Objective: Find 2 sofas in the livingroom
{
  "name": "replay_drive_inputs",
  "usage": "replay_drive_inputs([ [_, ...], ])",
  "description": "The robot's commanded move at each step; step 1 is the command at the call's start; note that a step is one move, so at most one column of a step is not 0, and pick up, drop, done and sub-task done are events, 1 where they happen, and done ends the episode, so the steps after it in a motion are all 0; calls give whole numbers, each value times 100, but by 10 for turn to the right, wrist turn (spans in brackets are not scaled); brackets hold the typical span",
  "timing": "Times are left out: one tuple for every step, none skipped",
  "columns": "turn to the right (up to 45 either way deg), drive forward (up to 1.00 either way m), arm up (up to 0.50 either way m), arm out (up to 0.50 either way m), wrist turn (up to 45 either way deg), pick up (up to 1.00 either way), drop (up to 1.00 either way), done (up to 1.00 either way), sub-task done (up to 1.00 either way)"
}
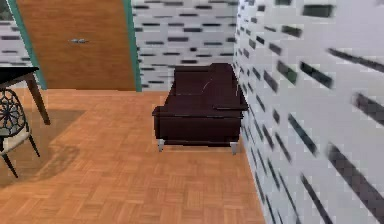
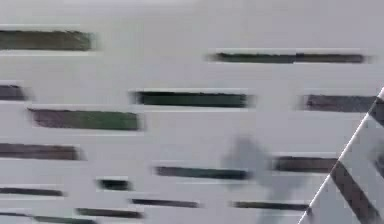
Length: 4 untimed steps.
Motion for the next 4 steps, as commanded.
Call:
replay_drive_inputs([
  [0, 85, 0, 0, 0, 0, 0, 0, 0],
  [-240, 0, 0, 0, 0, 0, 0, 0, 0],
  [0, 40, 0, 0, 0, 0, 0, 0, 0],
  [-450, 0, 0, 0, 0, 0, 0, 0, 0],
])
